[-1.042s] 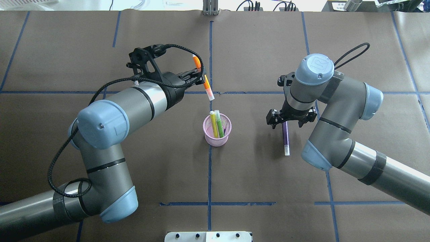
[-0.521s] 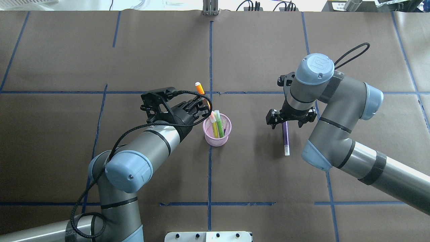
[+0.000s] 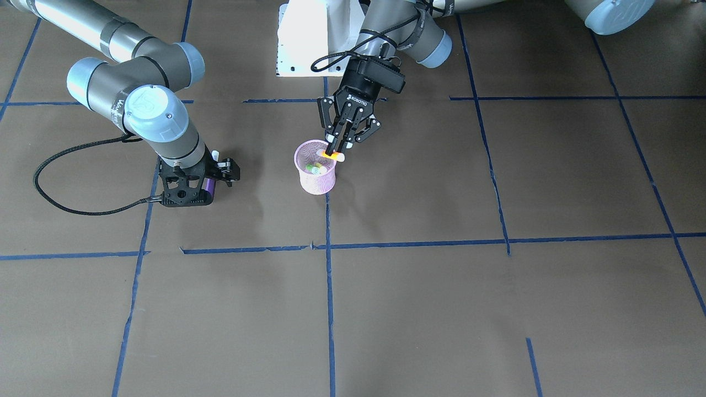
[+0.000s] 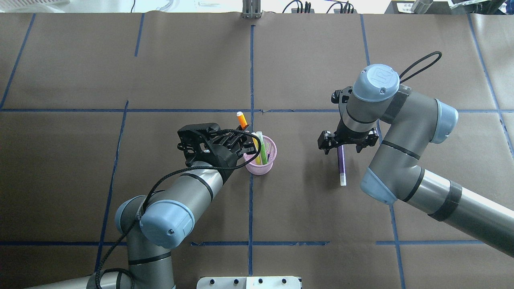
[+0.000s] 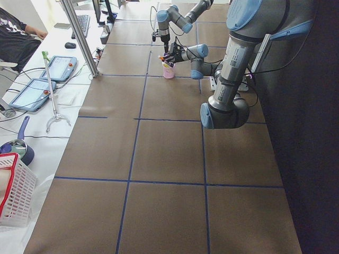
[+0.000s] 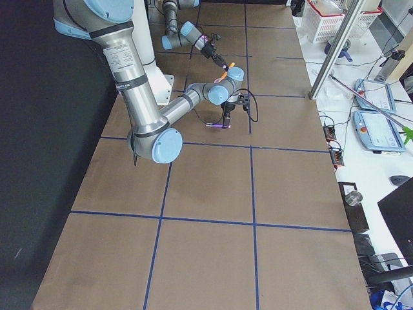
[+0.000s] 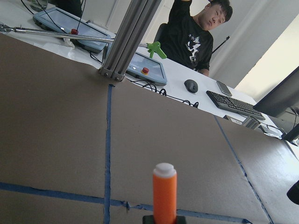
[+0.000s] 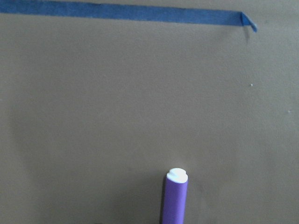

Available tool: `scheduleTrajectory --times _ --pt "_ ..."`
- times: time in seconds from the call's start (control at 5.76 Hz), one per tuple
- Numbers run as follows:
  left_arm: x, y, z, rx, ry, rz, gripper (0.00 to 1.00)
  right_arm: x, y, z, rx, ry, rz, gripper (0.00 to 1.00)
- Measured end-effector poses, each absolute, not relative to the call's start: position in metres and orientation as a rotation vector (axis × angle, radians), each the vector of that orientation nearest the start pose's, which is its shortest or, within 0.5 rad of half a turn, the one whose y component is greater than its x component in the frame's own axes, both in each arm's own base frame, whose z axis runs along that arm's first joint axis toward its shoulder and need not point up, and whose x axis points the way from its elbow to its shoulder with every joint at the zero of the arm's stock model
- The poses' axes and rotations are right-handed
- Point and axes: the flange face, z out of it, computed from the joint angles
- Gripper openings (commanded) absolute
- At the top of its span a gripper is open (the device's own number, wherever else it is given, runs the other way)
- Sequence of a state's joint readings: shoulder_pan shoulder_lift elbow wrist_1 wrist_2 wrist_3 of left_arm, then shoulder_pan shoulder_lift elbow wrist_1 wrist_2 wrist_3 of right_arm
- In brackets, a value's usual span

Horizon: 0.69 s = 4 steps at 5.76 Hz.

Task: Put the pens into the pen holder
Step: 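Lower the orange marker into the pink cup with the left gripper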

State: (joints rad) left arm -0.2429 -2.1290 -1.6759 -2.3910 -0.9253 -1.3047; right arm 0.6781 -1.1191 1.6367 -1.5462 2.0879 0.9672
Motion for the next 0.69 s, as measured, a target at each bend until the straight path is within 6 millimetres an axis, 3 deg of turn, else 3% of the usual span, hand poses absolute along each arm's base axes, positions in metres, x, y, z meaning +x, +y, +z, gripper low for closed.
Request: scheduleTrajectory --times 0.17,0.35,0.52,0.69 --pt "0.5618 -0.3306 0.1902 0.865 1.242 -0.437 0.01 -0.4585 -0.4771 0.3735 -0.088 -0.726 -0.070 1.00" --pt "0.5637 -0.3276 0.1907 0.874 1.232 -0.419 0.75 -0.4585 -0.4771 0.3734 -0.088 -0.727 -0.070 1.00" --pt "0.5646 -0.3259 0.1899 0.881 1.227 -0.410 1.00 -0.4585 -0.4770 0.3736 -0.089 -0.727 -0.070 1.00" --pt "0.5644 -0.3254 0.1873 0.884 1.229 -0.408 1.00 -0.4584 -0.4769 0.3739 -0.090 -0.726 -0.069 1.00"
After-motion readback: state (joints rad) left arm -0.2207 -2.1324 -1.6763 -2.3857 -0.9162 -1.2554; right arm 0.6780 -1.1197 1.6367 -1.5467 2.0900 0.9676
